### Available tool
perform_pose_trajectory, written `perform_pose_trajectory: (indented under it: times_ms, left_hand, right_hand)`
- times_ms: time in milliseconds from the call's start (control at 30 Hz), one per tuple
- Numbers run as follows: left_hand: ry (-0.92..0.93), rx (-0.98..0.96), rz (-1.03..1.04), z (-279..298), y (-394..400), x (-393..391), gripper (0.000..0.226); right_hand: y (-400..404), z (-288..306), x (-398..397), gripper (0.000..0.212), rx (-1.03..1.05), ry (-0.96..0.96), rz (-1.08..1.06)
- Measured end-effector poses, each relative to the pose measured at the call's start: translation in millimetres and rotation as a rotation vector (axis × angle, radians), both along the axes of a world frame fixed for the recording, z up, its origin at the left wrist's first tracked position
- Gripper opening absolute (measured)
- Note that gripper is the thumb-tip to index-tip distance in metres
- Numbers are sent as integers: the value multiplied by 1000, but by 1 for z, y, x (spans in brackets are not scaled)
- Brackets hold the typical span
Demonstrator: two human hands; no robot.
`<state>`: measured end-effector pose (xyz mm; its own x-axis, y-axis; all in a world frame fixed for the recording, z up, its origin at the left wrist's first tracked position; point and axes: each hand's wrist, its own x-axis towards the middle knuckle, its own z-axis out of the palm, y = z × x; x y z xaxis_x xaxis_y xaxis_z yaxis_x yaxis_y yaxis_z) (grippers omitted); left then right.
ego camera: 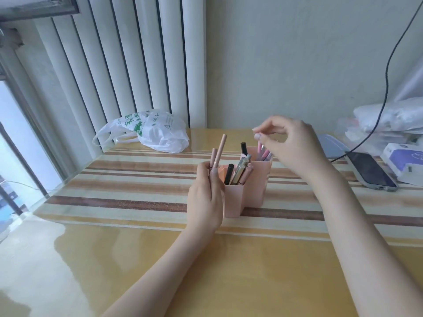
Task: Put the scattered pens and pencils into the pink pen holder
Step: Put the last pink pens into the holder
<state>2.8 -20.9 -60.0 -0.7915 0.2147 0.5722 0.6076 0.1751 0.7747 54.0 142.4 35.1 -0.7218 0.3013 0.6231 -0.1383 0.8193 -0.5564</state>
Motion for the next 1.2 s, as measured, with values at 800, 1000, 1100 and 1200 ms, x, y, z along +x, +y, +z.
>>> perform_pose_trajectory:
  times_ms: [800,1000,1100,1200]
  left_hand:
    - [144,198,-64,13,-4,4,9]
    - [131,219,-56,13,-5,6,10]
    - [132,271,-57,16,-5,8,24]
    - [119,325,-36,17,-4,5,28]
  right_hand:
    - [-37,13,-4,15,-340,136,252]
    - [-32,10,-6,11,-443,167,238]
    - [-31,10,-7,11,-448,152,246]
    - [-30,9,-7,14,-459,146,244]
